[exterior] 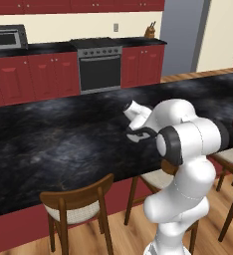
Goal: There is a wine glass and glass cup on the dining counter. Place the wine bottle next to the wine glass and the juice bottle next to the glass cup.
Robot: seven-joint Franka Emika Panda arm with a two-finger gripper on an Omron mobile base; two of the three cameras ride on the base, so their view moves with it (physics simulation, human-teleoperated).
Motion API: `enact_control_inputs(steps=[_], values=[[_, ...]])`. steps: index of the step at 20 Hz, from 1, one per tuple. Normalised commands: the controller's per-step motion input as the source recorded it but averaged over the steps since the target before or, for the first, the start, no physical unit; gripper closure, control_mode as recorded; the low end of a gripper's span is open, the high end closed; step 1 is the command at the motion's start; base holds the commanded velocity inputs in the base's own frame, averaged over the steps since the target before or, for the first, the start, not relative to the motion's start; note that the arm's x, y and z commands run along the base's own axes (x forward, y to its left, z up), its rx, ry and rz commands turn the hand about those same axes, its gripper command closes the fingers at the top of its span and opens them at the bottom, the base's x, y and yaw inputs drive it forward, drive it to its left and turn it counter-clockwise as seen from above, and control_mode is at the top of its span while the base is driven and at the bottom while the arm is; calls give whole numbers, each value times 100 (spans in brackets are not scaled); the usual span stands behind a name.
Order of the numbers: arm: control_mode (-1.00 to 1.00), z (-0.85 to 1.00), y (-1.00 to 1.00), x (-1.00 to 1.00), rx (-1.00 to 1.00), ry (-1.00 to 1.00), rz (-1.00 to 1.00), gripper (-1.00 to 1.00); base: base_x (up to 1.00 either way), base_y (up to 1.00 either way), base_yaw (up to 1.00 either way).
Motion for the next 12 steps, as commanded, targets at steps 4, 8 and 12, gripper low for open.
enact_control_inputs(steps=[4,8,12], values=[[-100,12,8,-20,6,1,23,-100,0,0,0],[-100,23,1,-26,14,10,44,-100,0,0,0],[-100,24,1,-25,24,19,50,-100,0,0,0]])
